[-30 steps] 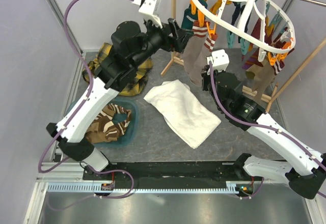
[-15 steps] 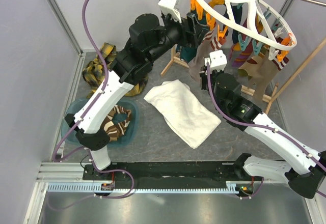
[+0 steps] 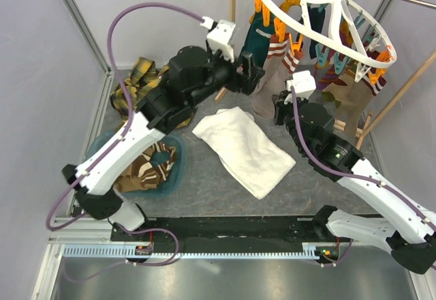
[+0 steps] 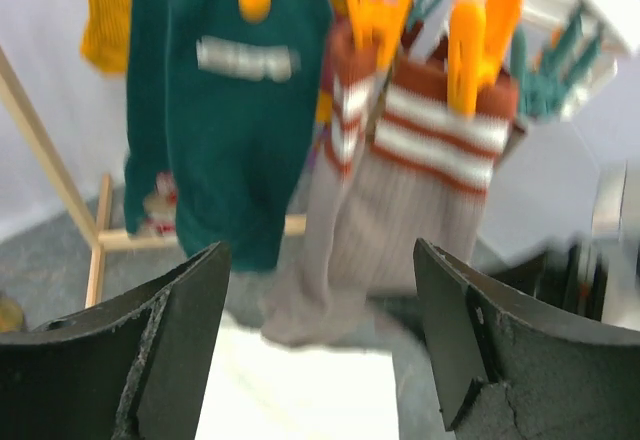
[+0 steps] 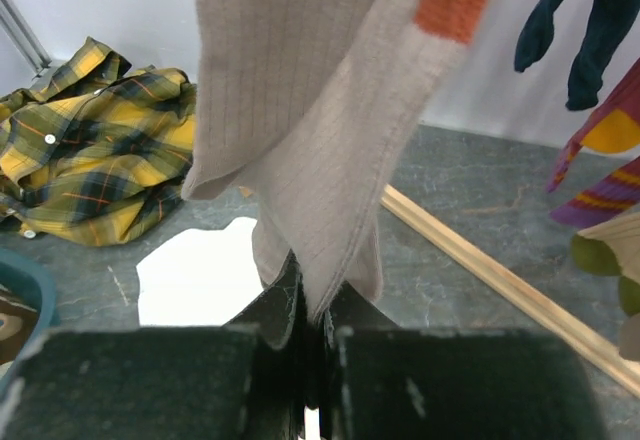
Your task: Remove the socks clipped to the hanger
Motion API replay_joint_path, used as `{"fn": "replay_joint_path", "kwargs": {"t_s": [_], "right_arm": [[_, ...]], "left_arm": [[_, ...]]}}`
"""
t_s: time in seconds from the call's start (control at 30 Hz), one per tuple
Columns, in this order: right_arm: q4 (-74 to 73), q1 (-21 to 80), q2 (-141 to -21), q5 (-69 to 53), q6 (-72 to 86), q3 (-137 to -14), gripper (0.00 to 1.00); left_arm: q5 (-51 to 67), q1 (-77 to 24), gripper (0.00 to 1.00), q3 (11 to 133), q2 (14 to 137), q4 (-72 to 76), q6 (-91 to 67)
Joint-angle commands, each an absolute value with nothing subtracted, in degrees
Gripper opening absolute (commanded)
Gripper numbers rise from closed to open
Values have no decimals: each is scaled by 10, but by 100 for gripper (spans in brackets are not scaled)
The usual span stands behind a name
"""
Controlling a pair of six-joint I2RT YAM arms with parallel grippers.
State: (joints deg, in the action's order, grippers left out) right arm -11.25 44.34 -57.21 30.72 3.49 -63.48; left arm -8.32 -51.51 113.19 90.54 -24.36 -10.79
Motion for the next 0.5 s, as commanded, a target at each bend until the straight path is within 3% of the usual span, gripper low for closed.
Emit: {"fn": "replay_joint_path", "kwargs": {"t_s": [0.0, 0.23, 0.47], "right_arm": [[-143, 441, -553, 300, 76, -666, 0], [-163, 441, -540, 256, 105, -684, 0], [-170, 439, -527, 229, 130, -690, 0]], "left_arm": [[-27, -515, 82, 1022, 794, -212, -97], [49, -516, 84, 805, 700, -121, -95], [100, -516, 88, 758, 715, -69, -58]]}}
